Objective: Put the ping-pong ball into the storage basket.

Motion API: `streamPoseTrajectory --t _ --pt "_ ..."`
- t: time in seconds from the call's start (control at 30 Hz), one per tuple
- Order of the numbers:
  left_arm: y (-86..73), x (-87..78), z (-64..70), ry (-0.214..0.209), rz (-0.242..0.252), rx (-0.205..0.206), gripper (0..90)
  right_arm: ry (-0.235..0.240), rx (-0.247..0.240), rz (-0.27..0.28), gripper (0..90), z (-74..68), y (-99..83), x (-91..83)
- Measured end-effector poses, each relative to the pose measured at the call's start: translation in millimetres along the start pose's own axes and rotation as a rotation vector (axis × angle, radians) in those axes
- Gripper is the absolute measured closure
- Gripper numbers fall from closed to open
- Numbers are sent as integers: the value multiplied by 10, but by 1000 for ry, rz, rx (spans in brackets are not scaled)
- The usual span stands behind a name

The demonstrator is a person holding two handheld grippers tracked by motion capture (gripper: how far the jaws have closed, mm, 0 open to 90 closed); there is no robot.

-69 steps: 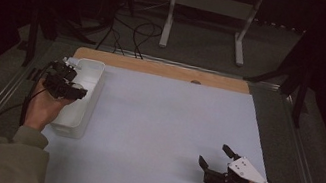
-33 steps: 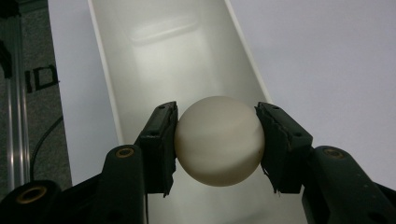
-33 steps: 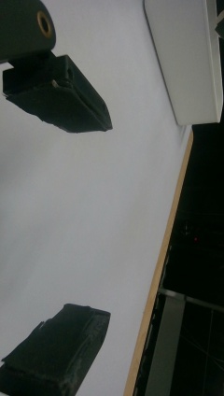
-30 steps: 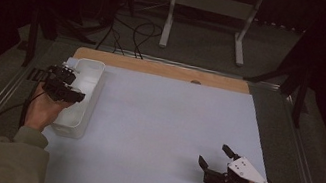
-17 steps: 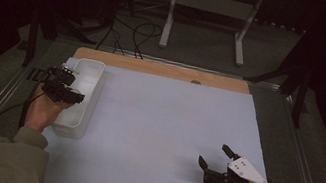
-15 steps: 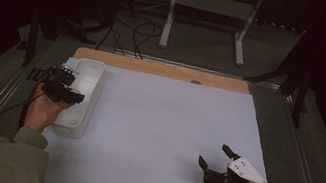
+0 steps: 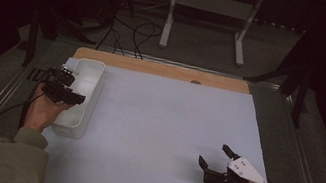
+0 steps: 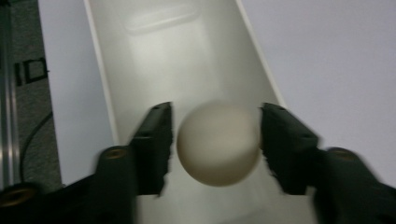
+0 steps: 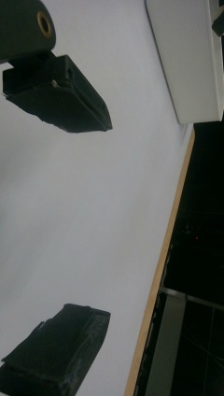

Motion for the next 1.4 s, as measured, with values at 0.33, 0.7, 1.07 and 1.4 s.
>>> streamPoseTrajectory --t 0.33,0.7,1.07,1.4 --pt "20 0 -26 42 14 0 0 1 -1 0 79 -1 -1 2" --pt "64 -31 -12 39 58 13 0 2 -1 1 79 -3 -1 3" --pt "75 -39 -4 30 69 16 0 3 -1 1 79 -3 -3 5" --pt "99 -62 11 22 95 20 0 3 1 1 79 -4 -2 3"
Point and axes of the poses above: each handheld gripper's, and its own axes: x roughly forward along the jaws, y roughly out of its top, z roughly to its right, the point moved 6 cm from there along x, roughly forward along the jaws, and after that the axes turned 15 degrees about z, right-handed, at the moved point
